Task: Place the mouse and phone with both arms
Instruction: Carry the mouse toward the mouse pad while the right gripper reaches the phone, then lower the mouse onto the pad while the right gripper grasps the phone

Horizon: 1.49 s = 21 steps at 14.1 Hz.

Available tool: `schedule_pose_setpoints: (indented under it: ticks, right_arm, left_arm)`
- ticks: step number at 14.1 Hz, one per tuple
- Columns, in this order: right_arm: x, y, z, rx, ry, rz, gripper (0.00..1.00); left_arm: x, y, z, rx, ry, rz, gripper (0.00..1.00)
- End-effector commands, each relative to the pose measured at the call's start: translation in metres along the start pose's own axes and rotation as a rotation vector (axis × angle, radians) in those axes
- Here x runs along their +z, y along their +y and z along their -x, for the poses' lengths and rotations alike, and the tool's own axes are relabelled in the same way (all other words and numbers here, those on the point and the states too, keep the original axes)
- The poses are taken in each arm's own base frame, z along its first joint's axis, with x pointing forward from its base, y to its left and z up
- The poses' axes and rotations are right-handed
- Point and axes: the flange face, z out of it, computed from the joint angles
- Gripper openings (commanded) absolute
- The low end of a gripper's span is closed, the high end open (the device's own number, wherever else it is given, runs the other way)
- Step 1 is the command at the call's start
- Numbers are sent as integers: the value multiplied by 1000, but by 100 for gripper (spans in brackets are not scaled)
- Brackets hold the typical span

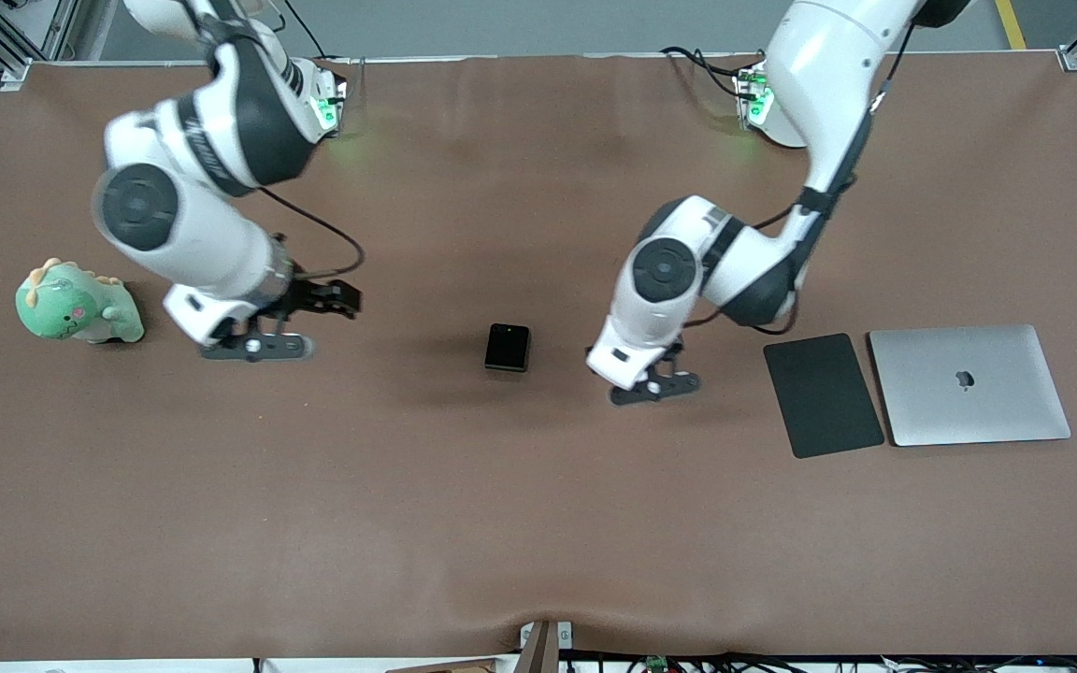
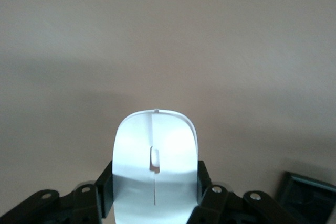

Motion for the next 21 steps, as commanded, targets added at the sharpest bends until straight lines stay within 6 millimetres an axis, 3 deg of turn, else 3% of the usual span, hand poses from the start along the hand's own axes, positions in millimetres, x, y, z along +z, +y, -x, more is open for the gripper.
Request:
schedule_pose_setpoints:
  ticks: [1,3,6,8,11,16,18,21]
  right_arm:
    - [25,-43,-12,35,21,-4,100]
    - [48,-83,-16,57,16,9,100]
    - [79,-116,-16,47,20,14,100]
    - [91,-131,-15,34,28,3,100]
    - [110,-149,-14,27,47,-35,100]
    - [168,-185,4,-29,49,-17,100]
    - [179,-188,5,2,46,-12,100]
    - [194,-190,5,4,50,-13,100]
  left_arm:
    - [-20,-52,-24,52,-8,-40,58]
    - [-26,-94,-44,77,-25,-53,58]
    - [-15,-163,-75,100,-50,-56,58]
    - [-3,-211,-92,119,-58,-52,59]
    - [37,-285,-101,145,-55,-30,59]
    - [83,-314,-86,91,-65,-17,59]
    - [101,-324,-80,77,-41,-3,59]
    - [109,-325,-79,73,-36,1,59]
